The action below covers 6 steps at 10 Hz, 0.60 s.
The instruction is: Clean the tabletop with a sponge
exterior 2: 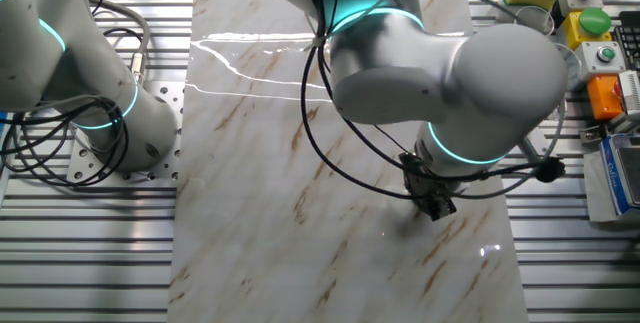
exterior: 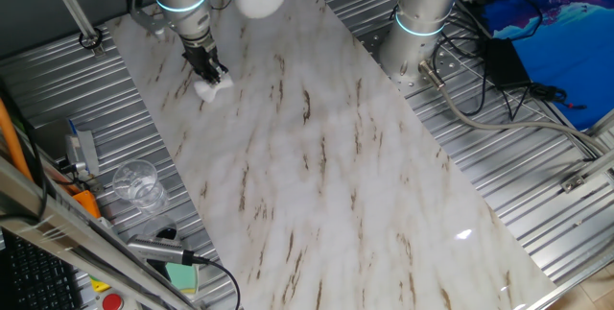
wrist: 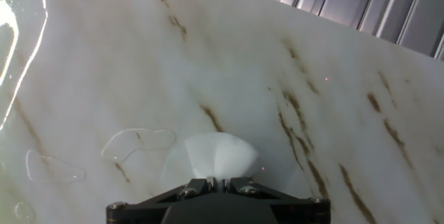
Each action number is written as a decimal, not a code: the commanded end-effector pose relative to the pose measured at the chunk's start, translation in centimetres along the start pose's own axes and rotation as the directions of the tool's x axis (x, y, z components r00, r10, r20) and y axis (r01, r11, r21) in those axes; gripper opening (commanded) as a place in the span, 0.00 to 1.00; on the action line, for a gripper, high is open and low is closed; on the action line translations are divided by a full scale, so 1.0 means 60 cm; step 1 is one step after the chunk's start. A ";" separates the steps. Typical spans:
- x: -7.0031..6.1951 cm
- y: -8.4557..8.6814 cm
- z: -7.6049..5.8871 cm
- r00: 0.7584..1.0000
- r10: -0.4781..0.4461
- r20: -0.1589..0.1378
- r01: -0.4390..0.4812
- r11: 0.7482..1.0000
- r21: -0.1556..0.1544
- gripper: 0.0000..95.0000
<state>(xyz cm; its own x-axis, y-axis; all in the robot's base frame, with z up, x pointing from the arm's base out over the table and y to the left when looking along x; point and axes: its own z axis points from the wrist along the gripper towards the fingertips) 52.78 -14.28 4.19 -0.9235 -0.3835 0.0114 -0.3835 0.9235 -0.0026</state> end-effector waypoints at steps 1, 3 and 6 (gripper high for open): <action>-0.011 -0.004 -0.011 0.999 0.033 0.000 -0.033 0.999 -0.002 0.00; -0.028 -0.002 -0.011 0.998 0.064 0.013 -0.064 0.998 -0.015 0.00; -0.060 0.016 0.006 0.996 0.084 0.030 -0.083 0.996 -0.010 0.00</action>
<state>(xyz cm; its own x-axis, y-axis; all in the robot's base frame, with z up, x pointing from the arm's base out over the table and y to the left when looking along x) 55.97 -11.59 3.46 -0.9528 -0.3031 -0.0196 -0.3033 0.9529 0.0081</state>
